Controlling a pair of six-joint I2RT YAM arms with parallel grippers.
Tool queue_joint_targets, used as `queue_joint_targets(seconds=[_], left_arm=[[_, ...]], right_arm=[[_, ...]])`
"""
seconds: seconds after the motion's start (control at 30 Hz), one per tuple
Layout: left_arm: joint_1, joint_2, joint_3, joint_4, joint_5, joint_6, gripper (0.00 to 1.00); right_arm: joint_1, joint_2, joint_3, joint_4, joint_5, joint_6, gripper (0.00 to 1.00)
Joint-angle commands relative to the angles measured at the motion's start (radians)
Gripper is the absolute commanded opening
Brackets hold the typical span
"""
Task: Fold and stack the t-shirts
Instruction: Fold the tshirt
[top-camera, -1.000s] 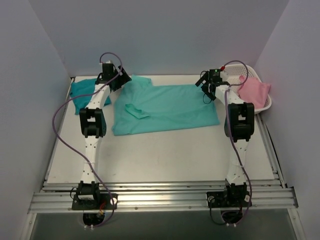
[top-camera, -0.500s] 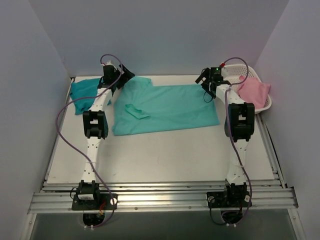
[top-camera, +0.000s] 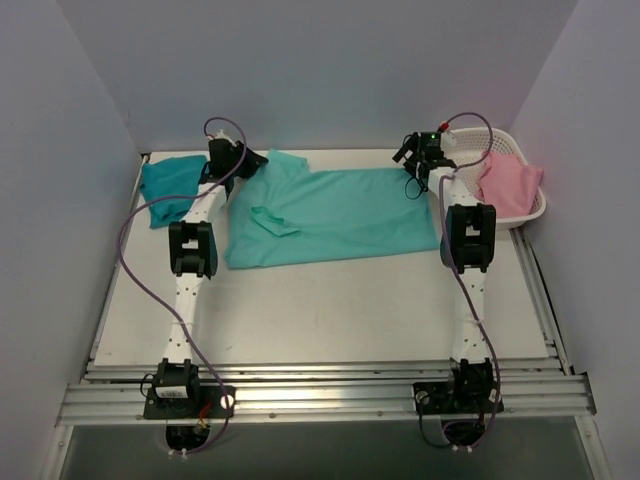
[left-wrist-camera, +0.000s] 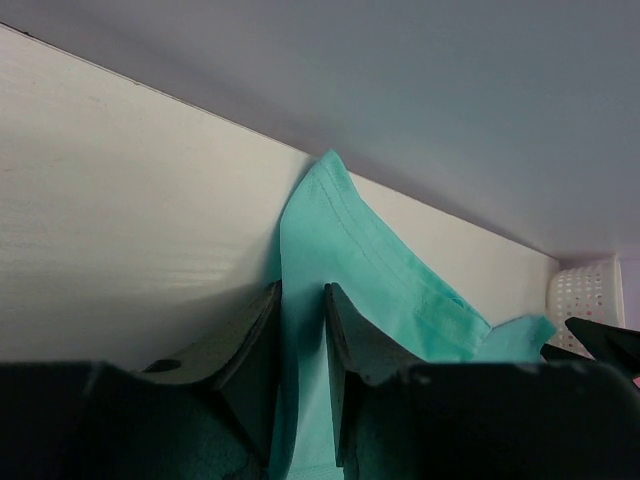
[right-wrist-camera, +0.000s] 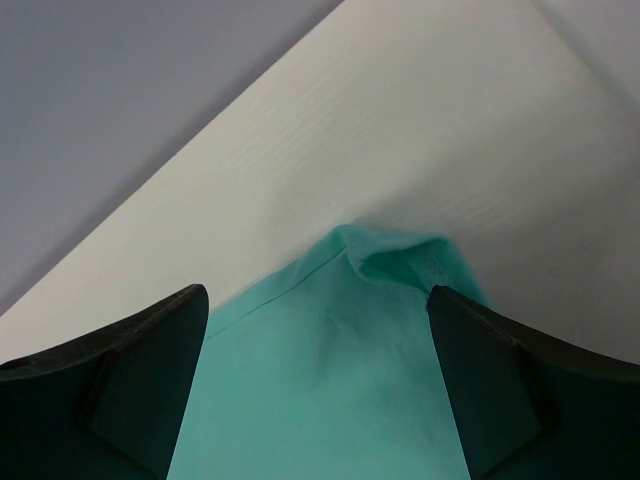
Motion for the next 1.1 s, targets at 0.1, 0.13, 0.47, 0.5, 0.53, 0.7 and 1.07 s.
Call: queue_joint_targets(seconds=[0.1,0.13,0.47,0.5,0.53,0.7,1.07], left_arm=[[0.01,-0.022,-0.053,0.037,0.037,-0.003,0.32],[0.01,-0.022,-0.056,0.037,0.04,-0.003,0.32],[0.01,-0.034,-0.078,0.072,0.056,0.009,0.31],[0.01,-0.034,-0.079,0.072,0.056,0.009,0.31],[0.01,-0.034,-0.079,0.074,0.056,0.009,0.31],[0.009,-0.034,-0.079,0.072,0.053,0.008,0.31],[0.019,-0.04,-0.04,0.095,0.027,0.027,0.03]], right_arm=[[-0.016,0.026,0.066,-0.013,0.039,-0.007,0.85],[-0.015,0.031,0.07,-0.01,0.04,-0.005,0.83],[-0.021,0.101,0.143,-0.021,0.04,0.004,0.38],[-0.022,0.104,0.148,-0.019,0.04,0.006,0.36],[-0.027,0.106,0.148,-0.016,0.037,0.007,0.32],[-0.027,0.127,0.172,-0.031,0.028,0.013,0.0],[-0.027,0.12,0.171,-0.024,0.017,0.009,0.0]])
